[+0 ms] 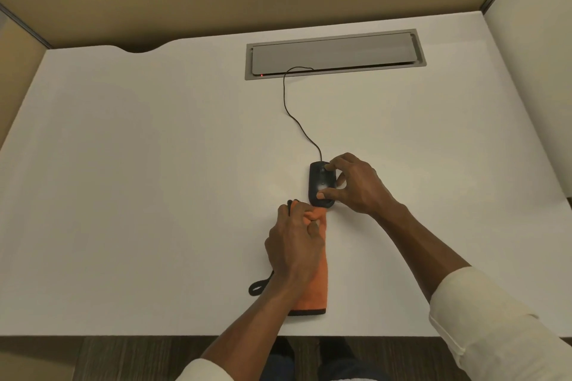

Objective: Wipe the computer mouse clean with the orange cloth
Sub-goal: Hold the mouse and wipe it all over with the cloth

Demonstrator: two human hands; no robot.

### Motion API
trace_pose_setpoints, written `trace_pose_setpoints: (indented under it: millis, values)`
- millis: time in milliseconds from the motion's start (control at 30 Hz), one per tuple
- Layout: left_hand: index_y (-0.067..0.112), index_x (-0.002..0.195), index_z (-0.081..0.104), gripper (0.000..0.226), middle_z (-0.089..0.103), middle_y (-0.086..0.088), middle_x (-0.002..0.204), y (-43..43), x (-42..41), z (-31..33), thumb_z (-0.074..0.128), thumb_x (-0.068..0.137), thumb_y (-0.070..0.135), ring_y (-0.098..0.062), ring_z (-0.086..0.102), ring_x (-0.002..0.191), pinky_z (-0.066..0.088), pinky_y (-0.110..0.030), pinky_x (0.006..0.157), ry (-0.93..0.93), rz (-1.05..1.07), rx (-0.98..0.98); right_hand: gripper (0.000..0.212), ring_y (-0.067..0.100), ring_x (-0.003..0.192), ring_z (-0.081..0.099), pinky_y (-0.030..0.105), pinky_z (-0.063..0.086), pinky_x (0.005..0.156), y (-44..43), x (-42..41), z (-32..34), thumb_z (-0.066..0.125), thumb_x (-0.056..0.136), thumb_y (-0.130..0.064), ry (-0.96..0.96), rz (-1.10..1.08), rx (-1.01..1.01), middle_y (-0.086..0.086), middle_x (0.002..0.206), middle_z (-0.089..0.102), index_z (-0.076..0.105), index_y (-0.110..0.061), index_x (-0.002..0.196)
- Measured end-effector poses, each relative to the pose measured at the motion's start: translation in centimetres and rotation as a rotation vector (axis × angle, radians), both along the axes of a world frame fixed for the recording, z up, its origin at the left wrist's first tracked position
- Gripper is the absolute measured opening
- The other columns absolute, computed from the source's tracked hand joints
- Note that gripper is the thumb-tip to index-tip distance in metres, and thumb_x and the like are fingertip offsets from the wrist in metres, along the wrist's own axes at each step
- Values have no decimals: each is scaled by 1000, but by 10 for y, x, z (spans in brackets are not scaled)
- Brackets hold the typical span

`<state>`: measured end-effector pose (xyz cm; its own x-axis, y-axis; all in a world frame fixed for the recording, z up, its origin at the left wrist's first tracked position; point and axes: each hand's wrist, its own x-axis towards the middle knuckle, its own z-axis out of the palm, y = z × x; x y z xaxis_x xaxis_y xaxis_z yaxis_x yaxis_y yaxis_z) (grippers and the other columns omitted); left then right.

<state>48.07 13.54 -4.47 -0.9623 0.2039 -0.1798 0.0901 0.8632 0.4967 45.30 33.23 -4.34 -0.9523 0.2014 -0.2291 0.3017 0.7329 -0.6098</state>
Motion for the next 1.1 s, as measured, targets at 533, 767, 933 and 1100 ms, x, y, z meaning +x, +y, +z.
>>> trace_pose_setpoints:
  millis: [533,767,933,1100]
  values:
    - [32,103,73,19,76,8,106,7,-93,7,81,87,38,-16,71,102,60,-41,92,-46,120,329,70,18,91,68,35,52,86,-3,2,-1,91,73,-47,-4,11,-7,-2,134,62,66,-17,131]
    - [33,98,74,19,78,15,102,36,-131,13,82,84,42,-13,72,101,58,-32,87,-37,7,279,70,22,96,68,33,49,84,-2,1,-2,91,73,-47,-14,13,-13,-1,133,62,66,-16,131]
    - [33,98,75,22,78,16,103,50,-153,14,83,82,46,-14,72,103,58,-35,89,-41,-42,229,66,22,97,65,31,48,83,-3,0,-3,91,75,-45,-17,14,-13,1,132,62,66,-16,129]
    - [33,102,72,22,76,11,109,52,-150,13,79,86,45,-17,70,106,59,-41,91,-20,-91,184,68,24,98,67,30,44,81,-3,0,-5,91,74,-45,-12,-2,-20,0,132,61,66,-17,131]
